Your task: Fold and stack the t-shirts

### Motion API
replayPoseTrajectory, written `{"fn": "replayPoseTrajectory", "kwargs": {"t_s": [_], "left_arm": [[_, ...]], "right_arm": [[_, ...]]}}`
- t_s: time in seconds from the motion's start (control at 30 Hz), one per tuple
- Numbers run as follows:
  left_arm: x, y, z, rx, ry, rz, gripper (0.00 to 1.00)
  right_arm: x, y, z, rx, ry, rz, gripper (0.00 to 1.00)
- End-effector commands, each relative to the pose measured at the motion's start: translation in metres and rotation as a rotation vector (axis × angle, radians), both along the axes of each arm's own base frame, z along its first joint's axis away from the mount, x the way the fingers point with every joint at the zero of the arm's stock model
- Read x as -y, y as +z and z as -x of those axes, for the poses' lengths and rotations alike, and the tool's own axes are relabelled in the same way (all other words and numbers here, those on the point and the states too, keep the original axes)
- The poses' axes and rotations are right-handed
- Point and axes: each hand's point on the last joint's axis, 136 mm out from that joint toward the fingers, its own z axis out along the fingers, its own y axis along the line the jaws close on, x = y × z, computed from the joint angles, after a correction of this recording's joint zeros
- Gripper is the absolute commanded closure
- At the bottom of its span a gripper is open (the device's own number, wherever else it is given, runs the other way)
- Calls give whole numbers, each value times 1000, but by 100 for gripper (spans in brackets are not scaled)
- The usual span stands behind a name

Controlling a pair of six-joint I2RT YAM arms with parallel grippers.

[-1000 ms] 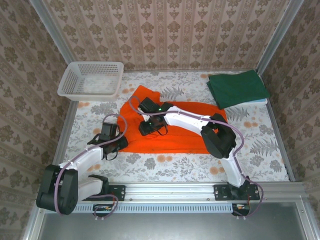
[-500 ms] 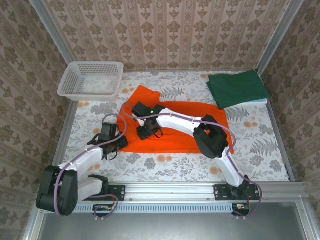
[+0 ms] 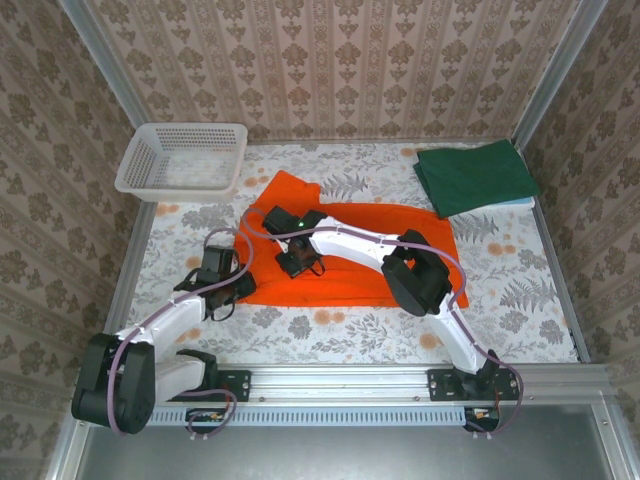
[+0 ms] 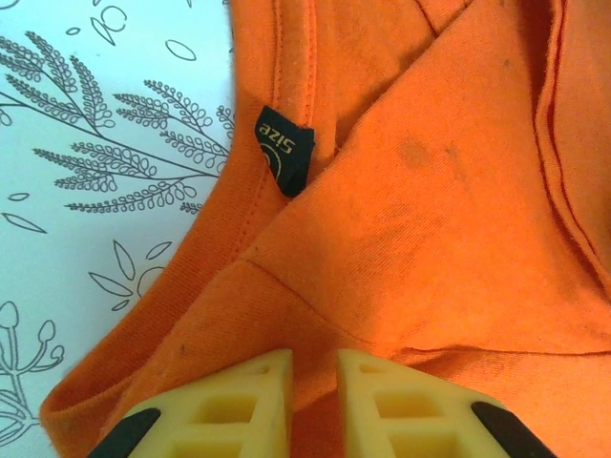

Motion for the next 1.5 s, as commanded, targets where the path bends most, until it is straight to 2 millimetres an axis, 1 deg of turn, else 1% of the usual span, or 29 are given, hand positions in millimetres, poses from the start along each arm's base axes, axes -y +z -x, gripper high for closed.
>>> {"fn": "replayPoseTrajectory", "kwargs": {"t_s": [0.0,0.1,0.3,0.43,0.67,0.8,0.83,0.93,0.97,1.0,1.03,1.1,1.13,1.17,1.2,1.23,1.3,1.4,1.47], "left_arm": [[-4,0,0,15,22,-21,81],[-7,1,1,22,32,-45,81],[-10,2,2,30,41,-77,81],[-11,2,3,28,40,-102,81],[-11,3,2,37,37,-128,82],[-11,4,3,41,37,-132,82],[-11,4,2,42,37,-133,82],[-12,4,2,43,39,-137,82],[-12,5,2,45,39,-138,82],[-12,5,2,44,40,-139,82],[-12,5,2,47,42,-140,82],[-13,6,2,51,44,-144,82],[-13,7,2,55,48,-145,82],[-14,8,2,56,50,-145,82],[-14,10,1,60,47,-147,82],[-14,14,1,65,46,-152,82],[-13,27,-2,90,41,-158,82],[-8,55,-4,152,16,-166,76],[4,73,-3,185,-32,-172,74]], "right_arm": [[-2,9,-2,-11,2,-25,92],[-1,13,-7,-43,-33,-89,97],[12,15,-21,-80,-105,-159,100],[22,11,-31,-121,-171,-200,100],[36,13,-46,-173,-279,-307,99],[45,12,-51,-177,-329,-325,100],[48,10,-52,-181,-345,-325,99],[56,9,-54,-180,-388,-328,89],[61,7,-54,-178,-408,-321,83],[66,8,-55,-172,-429,-318,74],[74,7,-57,-167,-466,-312,68],[92,8,-61,-181,-557,-316,68],[103,11,-64,-193,-620,-328,67],[115,14,-66,-202,-681,-339,63],[132,16,-67,-212,-749,-349,61],[144,22,-70,-211,-806,-384,60],[165,36,-67,-194,-872,-458,57],[201,67,-54,-60,-910,-491,37],[225,78,-40,-4,-933,-476,32]]}}
